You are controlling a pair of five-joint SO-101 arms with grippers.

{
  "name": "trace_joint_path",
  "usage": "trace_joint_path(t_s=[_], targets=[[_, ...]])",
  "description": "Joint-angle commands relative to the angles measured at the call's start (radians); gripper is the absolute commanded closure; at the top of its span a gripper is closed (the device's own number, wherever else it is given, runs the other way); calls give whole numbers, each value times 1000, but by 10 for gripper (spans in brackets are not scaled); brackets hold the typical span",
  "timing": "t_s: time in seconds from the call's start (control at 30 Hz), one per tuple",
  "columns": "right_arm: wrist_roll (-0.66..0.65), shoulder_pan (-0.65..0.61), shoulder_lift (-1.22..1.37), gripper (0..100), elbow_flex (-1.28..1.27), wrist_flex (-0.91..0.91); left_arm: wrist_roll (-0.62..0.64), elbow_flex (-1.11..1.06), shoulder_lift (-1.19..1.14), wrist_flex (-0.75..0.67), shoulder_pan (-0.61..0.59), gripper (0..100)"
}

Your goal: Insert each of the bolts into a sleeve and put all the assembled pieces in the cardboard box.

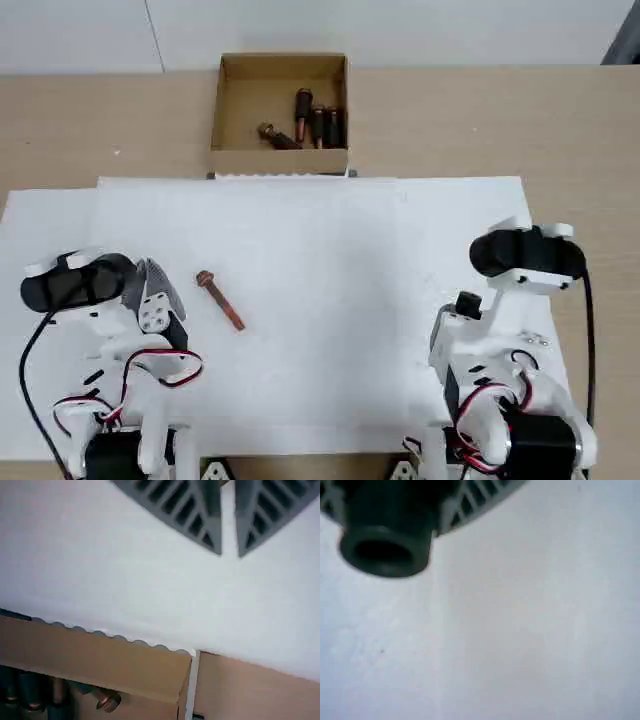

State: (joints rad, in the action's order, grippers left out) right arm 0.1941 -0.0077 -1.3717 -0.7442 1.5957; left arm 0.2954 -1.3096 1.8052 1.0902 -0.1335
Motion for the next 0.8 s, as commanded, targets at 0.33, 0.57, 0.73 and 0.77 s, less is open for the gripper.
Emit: trace_joint_path(t_s=[0.33,0.57,0.73,0.77], targets=[[48,12,4,995,2,-22,135,444,-555,86,2,993],[57,12,4,995,0,-21,290,588,-930,81,-2,993],[57,12,2,995,0,-13,367,638,-1157,87,5,992],[57,12,2,995,0,-13,381,645,-1197,87,5,991]])
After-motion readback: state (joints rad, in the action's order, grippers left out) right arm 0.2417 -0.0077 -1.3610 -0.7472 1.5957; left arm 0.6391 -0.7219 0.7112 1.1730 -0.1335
